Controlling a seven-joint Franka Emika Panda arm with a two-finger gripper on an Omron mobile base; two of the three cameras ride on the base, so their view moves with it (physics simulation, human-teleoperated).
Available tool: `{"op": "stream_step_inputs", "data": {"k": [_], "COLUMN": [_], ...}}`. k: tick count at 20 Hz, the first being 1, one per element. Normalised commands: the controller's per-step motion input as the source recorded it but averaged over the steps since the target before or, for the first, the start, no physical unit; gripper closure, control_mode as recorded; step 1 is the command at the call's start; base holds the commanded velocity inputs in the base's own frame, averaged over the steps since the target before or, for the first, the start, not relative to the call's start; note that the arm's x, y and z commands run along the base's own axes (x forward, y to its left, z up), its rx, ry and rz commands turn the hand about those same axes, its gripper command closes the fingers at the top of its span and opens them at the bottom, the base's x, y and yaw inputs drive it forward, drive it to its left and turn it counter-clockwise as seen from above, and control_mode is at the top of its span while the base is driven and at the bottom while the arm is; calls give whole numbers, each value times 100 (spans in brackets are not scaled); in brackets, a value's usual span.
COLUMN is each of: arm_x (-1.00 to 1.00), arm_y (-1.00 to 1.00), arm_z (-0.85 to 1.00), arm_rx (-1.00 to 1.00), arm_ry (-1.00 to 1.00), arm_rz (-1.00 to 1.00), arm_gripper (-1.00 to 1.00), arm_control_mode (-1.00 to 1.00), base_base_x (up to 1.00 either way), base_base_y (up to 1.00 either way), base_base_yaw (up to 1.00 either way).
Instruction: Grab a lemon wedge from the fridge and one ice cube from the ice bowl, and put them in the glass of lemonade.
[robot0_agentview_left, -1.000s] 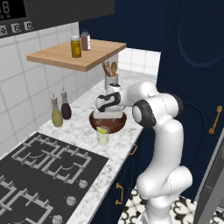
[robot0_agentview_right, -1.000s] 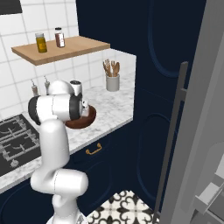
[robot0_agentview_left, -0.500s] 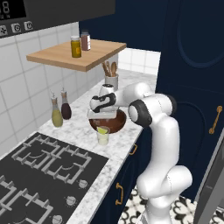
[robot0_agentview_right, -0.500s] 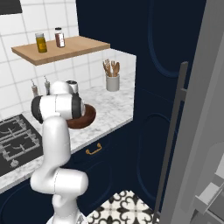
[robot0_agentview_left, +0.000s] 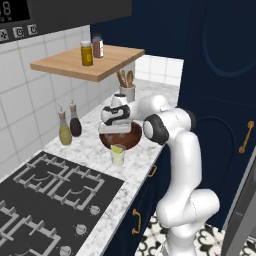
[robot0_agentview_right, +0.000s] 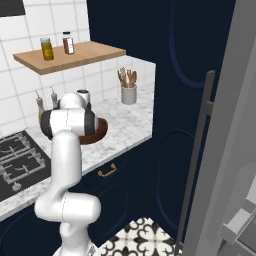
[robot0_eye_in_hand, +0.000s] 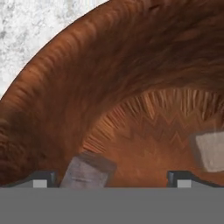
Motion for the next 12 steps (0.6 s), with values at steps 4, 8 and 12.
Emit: {"op": "stream_step_inputs", "data": {"k": [4, 8, 12], "arm_x": [-1, -6, -1], "arm_y": [-15, -20, -11], "arm_z": [-2, -2, -17], "arm_rx": [0, 0, 0], "arm_ry": [4, -2, -6], "arm_rz": [0, 0, 0], "arm_gripper": [-100, -100, -100], "arm_control_mode": [-100, -100, -100], "base_base_x": [0, 0, 0], "base_base_y": [0, 0, 0], "base_base_yaw": [0, 0, 0]}}
